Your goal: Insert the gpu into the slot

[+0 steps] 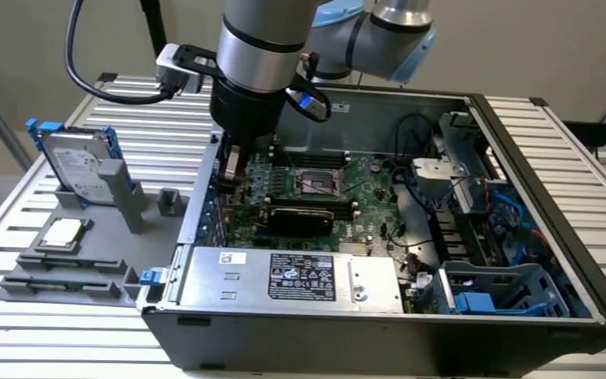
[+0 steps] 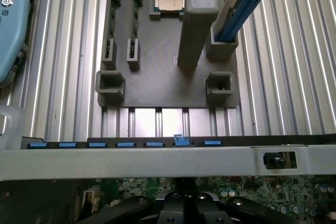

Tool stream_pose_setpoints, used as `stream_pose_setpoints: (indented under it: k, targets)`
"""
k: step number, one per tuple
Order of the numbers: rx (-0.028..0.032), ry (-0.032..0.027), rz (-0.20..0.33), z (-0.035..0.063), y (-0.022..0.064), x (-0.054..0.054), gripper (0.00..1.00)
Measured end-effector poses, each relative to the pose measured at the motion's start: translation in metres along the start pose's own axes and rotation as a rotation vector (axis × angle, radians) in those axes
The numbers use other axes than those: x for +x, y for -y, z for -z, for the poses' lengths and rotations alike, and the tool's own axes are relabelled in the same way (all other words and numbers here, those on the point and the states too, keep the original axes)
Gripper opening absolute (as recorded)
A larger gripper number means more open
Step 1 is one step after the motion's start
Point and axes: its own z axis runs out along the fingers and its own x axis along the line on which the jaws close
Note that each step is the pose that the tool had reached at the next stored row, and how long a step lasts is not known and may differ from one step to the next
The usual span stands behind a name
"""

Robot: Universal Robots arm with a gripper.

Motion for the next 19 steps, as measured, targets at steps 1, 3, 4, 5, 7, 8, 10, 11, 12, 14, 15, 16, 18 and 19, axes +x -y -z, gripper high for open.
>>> stream_pose_setpoints:
  k: [1, 3, 4, 5, 7, 8, 10, 11, 12, 14, 15, 16, 18, 19]
  targets:
    - [0.0003, 0.0007, 0.000, 0.0006, -0.0001, 0.000, 0.11]
    - [0.0001, 0.0001, 0.000, 0.0053, 0.0005, 0.000, 0.11]
    - [0.0000, -0.0001, 0.000, 0.0084, 0.0013, 0.000, 0.11]
    - [0.0000, -0.0001, 0.000, 0.0110, 0.0024, 0.000, 0.11]
    - [0.0001, -0.0004, 0.001, 0.0150, 0.0053, -0.001, 0.11]
    - [0.0020, -0.0003, 0.001, 0.0160, 0.0067, -0.001, 0.11]
    - [0.0186, -0.0002, 0.003, 0.0169, 0.0095, -0.001, 0.11]
    - [0.0344, 0.0003, 0.004, 0.0172, 0.0103, -0.001, 0.11]
    - [0.0531, 0.0009, 0.006, 0.0173, 0.0110, -0.001, 0.11]
    - [0.0884, 0.0018, 0.008, 0.0176, 0.0120, -0.001, 0.11]
    - [0.1068, 0.0023, 0.010, 0.0177, 0.0126, -0.001, 0.11]
    - [0.1254, 0.0027, 0.011, 0.0178, 0.0131, -0.001, 0.11]
    - [0.1612, 0.0037, 0.014, 0.0181, 0.0142, -0.001, 0.11]
    - [0.1792, 0.0044, 0.015, 0.0181, 0.0148, -0.001, 0.11]
